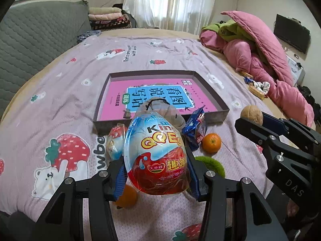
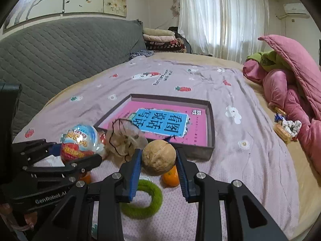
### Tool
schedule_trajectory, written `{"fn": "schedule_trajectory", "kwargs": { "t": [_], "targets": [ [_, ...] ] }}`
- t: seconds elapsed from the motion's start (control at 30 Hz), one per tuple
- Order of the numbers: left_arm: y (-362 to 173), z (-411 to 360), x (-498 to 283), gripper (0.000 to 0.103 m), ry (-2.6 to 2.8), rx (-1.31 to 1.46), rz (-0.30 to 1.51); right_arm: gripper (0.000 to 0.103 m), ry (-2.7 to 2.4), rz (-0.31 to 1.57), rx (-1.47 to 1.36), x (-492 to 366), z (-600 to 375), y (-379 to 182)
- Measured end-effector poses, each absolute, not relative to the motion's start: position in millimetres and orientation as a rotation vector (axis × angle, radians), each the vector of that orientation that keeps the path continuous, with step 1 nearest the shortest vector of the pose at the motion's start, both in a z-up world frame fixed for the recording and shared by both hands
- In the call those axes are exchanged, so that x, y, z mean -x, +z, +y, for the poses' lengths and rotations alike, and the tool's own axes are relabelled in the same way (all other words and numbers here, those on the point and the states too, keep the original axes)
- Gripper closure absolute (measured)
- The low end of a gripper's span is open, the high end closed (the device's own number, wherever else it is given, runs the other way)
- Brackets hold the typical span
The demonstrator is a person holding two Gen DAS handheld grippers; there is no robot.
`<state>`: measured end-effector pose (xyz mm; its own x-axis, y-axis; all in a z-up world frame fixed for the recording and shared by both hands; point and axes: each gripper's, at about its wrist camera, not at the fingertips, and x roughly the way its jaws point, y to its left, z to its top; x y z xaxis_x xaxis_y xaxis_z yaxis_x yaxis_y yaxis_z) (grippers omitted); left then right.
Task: Organize objects
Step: 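Lift the egg with the left tool while the right tool carries the walnut over the tray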
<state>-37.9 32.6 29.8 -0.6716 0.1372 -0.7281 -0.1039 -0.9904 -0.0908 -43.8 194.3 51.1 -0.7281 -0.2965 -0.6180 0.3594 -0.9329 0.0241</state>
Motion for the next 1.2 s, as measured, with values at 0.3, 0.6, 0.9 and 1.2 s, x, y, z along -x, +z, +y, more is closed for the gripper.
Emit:
{"fn": "schedule_trajectory", "kwargs": {
  "t": [0.3,0.6,0.9,1.2],
  "targets": [
    [37,32,50,0.051,2.765,1.189,-0.06,0.069,-2.64,0.14,-0.884,54,189,60],
    [40,33,63,0.051,2.765,1.183,-0.051,0.069,-2.63,0.154,-0.886,66,184,60],
    [41,34,79,0.051,2.766,1.176,-0.04,0.069,-2.628,0.171,-0.877,79,180,60],
    [38,30,99,0.051,2.77,1.191,-0.045,0.069,-2.621,0.17,-0.885,97,177,57]
  ]
}}
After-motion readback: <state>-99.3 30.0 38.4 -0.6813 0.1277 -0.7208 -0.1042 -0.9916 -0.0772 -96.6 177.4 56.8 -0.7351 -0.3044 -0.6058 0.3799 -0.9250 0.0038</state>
